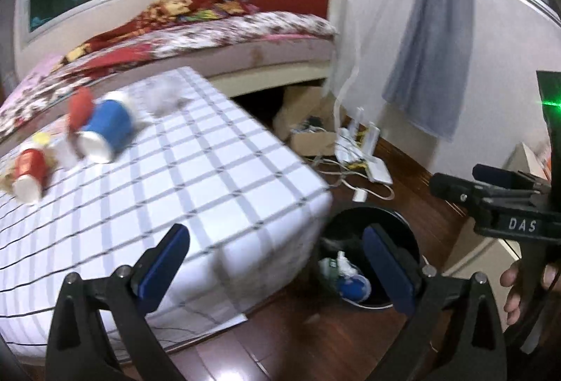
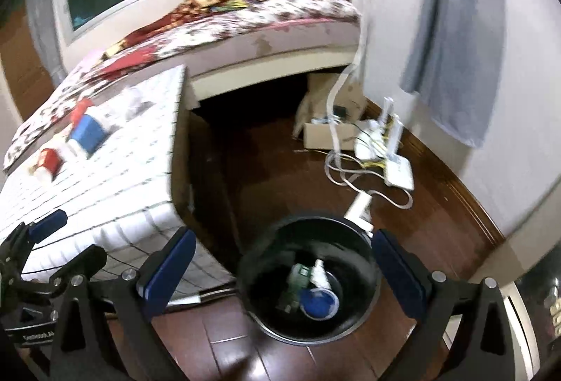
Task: Collect trash
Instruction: 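Move both tools back to the table toward the paper cups, then grasp the red paper cup with the left tool while the right tool grasps the blue paper cup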
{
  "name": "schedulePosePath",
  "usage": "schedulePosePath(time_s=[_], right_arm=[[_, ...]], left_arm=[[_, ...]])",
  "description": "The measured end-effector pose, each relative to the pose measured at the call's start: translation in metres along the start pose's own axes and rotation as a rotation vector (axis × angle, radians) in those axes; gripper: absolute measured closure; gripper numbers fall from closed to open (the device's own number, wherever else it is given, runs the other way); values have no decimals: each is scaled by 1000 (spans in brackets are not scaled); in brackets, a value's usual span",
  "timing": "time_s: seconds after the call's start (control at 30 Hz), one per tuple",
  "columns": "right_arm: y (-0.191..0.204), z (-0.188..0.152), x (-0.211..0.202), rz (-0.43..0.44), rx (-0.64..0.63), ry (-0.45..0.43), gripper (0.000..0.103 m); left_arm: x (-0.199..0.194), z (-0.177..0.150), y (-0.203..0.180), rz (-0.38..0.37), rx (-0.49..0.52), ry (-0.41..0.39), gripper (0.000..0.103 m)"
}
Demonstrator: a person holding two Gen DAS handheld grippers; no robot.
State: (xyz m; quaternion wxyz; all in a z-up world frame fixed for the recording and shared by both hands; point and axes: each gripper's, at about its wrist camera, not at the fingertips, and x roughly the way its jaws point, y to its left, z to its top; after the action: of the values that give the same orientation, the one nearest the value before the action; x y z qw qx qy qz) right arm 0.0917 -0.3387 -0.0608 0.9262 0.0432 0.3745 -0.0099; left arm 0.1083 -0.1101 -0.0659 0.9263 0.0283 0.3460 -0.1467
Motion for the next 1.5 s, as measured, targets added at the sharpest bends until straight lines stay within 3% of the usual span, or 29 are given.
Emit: schedulePosePath(time_s=[0.13,0.43,0.67,0.93,1.23,1.33,1.37,1.5], right_arm=[[45,14,6,36,-61,-2,1],[148,45,27,138,-153,-35,1],[228,65,54,197,-204,-64,1],[288,88,107,218,-181,-37,6],[322,107,163,238,-152,47,9],[325,110,178,262,-146,91,21],[324,110,179,269,-153,99,30],[320,104,171,285,-207,97,37]], left_arm=[[-12,1,42,71,-48,-23,3],[-36,-8,164,304,-180,-30,3],[-28,-11,247,455,-306,-27,3],[2,-2,285,436,-364,-24,16],[29,15,300,411,-388,-11,17],[41,20,303,411,-382,11,17],[44,20,304,411,-386,20,17],[52,18,315,383,-417,41,24]])
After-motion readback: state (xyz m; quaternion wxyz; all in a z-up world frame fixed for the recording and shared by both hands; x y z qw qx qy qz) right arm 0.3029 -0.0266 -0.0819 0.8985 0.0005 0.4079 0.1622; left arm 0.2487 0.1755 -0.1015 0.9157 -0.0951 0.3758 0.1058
